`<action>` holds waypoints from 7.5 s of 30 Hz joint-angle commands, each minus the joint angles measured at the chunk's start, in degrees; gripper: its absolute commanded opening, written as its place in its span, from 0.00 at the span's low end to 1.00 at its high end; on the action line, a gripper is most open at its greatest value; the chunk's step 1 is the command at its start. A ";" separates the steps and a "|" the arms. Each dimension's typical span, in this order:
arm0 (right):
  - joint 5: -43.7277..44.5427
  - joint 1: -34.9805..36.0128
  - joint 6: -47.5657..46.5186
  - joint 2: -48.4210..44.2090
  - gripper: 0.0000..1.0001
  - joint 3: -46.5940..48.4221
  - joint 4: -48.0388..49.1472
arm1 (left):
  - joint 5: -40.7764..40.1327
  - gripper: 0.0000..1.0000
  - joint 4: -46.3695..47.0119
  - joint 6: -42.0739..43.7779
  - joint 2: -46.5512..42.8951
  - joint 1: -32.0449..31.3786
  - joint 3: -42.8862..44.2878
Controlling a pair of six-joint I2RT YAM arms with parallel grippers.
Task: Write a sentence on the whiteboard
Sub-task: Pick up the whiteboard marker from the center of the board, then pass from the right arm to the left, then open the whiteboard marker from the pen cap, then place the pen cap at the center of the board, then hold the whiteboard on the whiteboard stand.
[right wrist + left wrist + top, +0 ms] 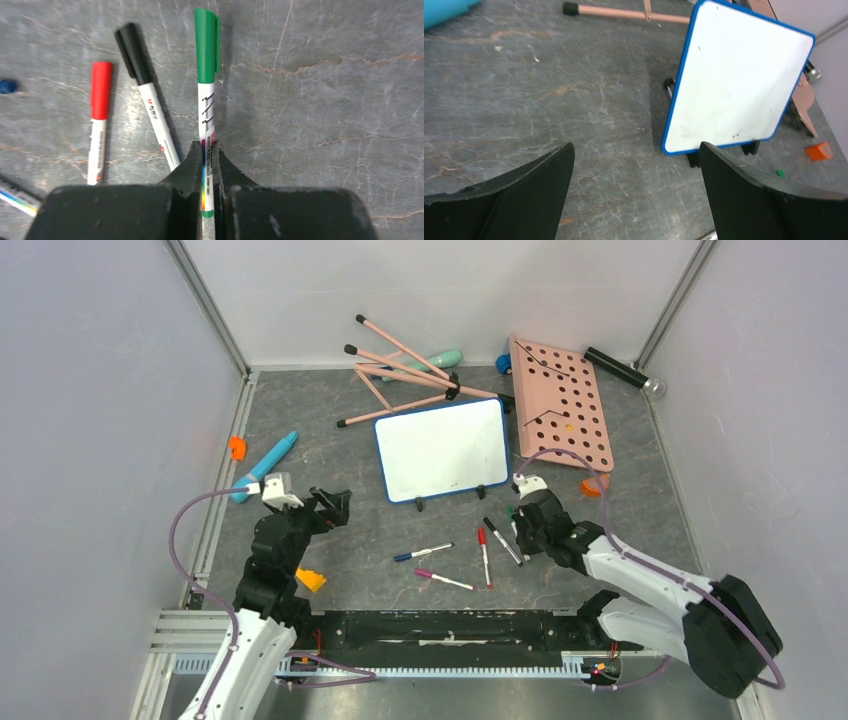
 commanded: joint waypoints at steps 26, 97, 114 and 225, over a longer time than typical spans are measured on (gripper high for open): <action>-27.75 0.16 19.60 -21.86 0.00 -7.11 46.63 | 20.29 0.97 44.38 -17.94 37.21 -29.75 8.84; -32.96 0.11 10.33 -20.39 0.81 4.80 27.56 | 31.48 0.02 53.91 -41.62 52.09 -25.71 18.85; -23.19 0.16 44.85 -23.20 0.72 -7.54 62.41 | 28.44 0.02 64.33 -46.03 51.37 -25.35 20.58; -5.64 -0.11 -2.31 -25.88 0.00 10.50 -0.39 | 7.87 1.00 7.32 0.12 29.59 -5.70 14.50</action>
